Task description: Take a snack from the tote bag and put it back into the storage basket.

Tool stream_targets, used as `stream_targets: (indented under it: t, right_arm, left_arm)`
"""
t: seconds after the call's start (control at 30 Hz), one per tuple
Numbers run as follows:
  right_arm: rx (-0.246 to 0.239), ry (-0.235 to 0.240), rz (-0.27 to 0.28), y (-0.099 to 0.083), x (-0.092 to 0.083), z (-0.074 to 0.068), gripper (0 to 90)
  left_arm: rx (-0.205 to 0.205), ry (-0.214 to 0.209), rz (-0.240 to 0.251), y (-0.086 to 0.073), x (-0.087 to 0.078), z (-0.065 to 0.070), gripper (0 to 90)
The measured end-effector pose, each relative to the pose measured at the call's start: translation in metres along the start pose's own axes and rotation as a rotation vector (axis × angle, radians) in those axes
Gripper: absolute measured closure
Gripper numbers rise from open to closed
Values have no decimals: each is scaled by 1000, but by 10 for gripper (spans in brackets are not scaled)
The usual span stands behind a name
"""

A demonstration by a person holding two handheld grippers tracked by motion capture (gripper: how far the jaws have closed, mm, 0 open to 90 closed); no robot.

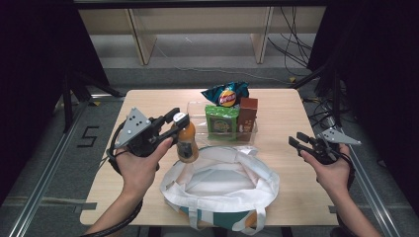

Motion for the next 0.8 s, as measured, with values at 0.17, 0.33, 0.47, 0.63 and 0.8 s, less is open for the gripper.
stream_targets:
  t: [0.17,0.33,0.47,0.63,0.8]
  right_arm:
    - [-9,-2,4,0,0,0,584]
    - [-9,-2,5,0,0,1,584]
    - [-12,-3,3,0,1,1,584]
    - [-14,-10,1,-1,0,1,584]
    - [-17,-12,7,0,1,1,584]
  left_arm:
    - [4,6,1,0,4,-3,615]
    - [6,12,2,0,7,-7,614]
    - [8,18,-1,0,8,-10,614]
    - [5,19,2,0,11,-14,615]
    - [6,22,1,0,13,-17,615]
Point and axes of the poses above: each handheld gripper's, and its own axes: x roughly forward along the jaws, y roughly out of its top, z roughly to its right, the point moved 3 cm from there along x, roughly forward along the jaws, and after that the axes turned 7 degrees about -y, right-handed, at the moved point
